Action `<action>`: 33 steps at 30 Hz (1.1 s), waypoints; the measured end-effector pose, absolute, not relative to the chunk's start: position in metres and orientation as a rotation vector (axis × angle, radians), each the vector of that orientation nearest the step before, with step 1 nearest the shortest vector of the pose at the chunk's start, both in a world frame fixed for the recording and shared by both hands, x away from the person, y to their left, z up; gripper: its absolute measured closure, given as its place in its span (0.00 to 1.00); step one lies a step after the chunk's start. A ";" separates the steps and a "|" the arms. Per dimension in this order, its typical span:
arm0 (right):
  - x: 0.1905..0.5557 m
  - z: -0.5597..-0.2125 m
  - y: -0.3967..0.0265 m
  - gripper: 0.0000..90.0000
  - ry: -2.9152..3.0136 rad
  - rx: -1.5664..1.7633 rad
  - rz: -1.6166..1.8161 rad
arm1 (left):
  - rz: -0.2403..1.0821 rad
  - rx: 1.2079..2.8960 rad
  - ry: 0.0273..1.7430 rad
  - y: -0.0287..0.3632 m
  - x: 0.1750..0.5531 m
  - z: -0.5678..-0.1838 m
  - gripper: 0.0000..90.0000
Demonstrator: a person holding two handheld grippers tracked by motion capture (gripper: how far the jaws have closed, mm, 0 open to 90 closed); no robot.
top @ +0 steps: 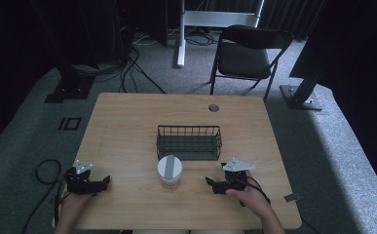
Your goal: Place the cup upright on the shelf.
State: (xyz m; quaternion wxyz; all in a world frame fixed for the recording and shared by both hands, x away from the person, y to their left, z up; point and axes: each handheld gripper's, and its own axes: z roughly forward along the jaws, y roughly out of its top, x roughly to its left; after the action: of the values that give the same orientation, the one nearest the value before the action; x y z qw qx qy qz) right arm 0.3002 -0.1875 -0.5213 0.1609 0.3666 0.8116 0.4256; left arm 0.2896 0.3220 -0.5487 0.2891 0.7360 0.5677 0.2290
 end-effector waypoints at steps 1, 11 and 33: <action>0.300 -0.521 -0.186 0.14 2.321 1.043 1.218 | 0.611 1.964 1.515 0.322 0.290 -0.549 0.00; 0.294 -0.521 -0.162 0.14 2.381 0.968 1.258 | 0.610 1.966 1.515 0.322 0.290 -0.549 0.00; 0.288 -0.522 -0.119 0.15 2.458 0.823 1.357 | 0.609 1.968 1.512 0.322 0.290 -0.549 0.00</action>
State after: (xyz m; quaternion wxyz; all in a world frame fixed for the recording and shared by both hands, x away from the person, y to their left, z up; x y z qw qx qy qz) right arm 0.2880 -0.1187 -0.5217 0.1076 0.2797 0.8352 0.4612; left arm 0.2896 0.3223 -0.5486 0.2889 0.7372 0.5666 0.2282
